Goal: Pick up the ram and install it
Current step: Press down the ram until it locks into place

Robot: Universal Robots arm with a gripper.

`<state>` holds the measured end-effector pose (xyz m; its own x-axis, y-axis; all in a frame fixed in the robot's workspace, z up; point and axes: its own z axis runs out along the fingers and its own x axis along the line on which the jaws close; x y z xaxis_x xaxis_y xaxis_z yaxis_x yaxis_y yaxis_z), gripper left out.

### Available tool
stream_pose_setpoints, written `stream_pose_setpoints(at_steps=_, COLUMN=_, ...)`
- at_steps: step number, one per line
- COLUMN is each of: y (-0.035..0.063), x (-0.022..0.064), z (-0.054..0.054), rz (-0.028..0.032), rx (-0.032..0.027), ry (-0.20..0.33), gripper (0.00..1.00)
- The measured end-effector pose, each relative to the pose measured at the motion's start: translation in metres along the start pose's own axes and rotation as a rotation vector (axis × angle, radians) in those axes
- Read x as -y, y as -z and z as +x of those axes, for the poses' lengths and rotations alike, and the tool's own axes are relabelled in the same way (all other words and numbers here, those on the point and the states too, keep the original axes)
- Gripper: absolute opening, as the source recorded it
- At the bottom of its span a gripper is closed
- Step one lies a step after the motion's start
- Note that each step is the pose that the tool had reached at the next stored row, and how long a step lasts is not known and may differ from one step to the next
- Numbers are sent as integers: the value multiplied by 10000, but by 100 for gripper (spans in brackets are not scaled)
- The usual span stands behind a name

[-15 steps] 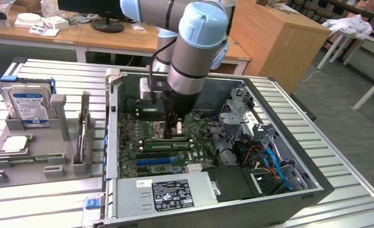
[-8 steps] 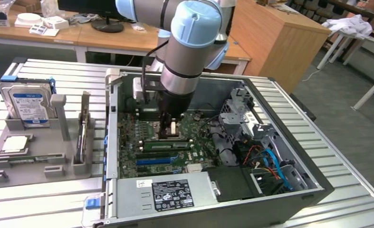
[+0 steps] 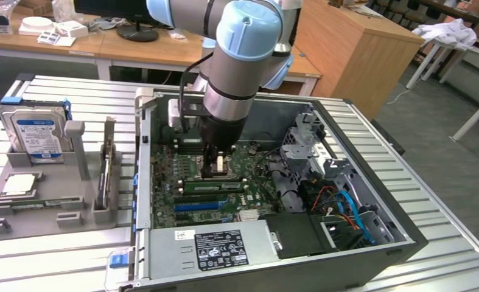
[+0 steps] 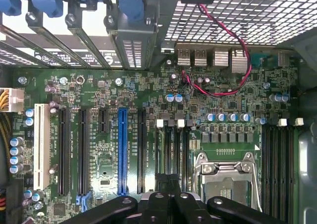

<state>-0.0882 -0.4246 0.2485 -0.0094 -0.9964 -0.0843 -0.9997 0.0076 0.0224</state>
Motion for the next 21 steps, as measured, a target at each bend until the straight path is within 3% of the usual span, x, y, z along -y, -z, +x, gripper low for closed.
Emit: stream_pose_setpoints(at_steps=21, y=-23, x=-11, z=9, rz=1, rx=-1, ry=0, gripper=11)
